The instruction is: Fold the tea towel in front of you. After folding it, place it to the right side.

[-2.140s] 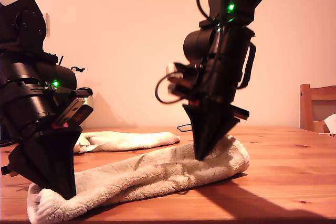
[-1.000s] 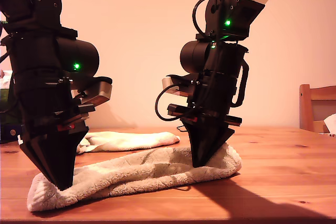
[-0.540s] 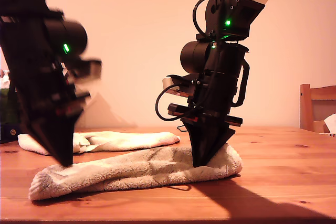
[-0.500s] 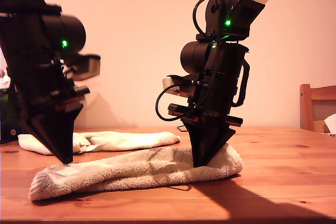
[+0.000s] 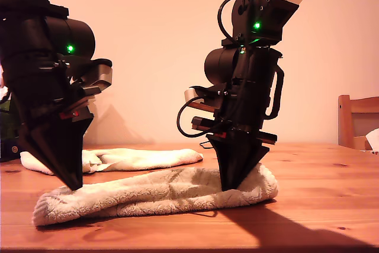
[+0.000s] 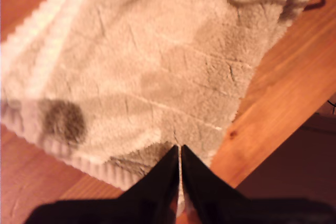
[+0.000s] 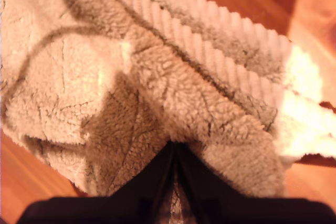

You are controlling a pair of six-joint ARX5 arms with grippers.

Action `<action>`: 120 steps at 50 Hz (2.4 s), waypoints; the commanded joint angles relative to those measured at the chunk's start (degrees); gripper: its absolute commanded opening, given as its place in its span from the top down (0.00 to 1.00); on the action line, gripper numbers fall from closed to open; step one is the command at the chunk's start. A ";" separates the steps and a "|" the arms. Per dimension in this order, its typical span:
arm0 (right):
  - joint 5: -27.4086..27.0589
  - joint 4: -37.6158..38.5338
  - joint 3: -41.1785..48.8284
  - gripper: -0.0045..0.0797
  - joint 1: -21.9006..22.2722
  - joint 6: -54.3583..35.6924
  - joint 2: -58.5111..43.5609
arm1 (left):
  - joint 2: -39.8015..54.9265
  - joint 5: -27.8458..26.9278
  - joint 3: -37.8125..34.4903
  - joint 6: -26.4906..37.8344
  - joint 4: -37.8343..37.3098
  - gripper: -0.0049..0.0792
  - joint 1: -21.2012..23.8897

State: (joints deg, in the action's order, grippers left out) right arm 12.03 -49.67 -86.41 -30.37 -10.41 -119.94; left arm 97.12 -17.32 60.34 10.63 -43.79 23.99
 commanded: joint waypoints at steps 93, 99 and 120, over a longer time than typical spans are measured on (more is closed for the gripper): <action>2.01 -3.96 0.63 0.54 0.94 18.29 9.25 | 8.09 7.82 -1.97 2.34 6.60 0.96 -0.57; -1.84 -7.30 0.83 0.52 1.36 18.23 9.25 | 8.09 5.99 -1.97 1.49 4.52 0.96 -0.52; -6.82 -9.90 1.29 0.57 3.02 18.80 9.20 | 8.09 5.70 -1.97 1.38 3.04 0.96 0.20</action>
State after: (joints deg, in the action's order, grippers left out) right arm 5.41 -59.31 -86.63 -28.08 8.12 -109.82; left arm 102.91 -11.60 60.86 12.19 -39.24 23.57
